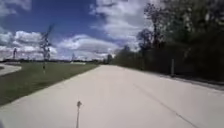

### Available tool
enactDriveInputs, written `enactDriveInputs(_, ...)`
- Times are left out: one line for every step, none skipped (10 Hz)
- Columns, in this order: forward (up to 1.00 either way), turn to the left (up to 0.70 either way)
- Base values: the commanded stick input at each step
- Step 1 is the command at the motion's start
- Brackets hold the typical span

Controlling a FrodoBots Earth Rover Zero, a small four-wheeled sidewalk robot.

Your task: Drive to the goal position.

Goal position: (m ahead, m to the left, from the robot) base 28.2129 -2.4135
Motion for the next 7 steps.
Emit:
enactDriveInputs(1.00, 0.00)
enactDriveInputs(1.00, 0.00)
enactDriveInputs(1.00, 0.00)
enactDriveInputs(1.00, 0.00)
enactDriveInputs(1.00, 0.00)
enactDriveInputs(1.00, 0.00)
enactDriveInputs(1.00, 0.00)
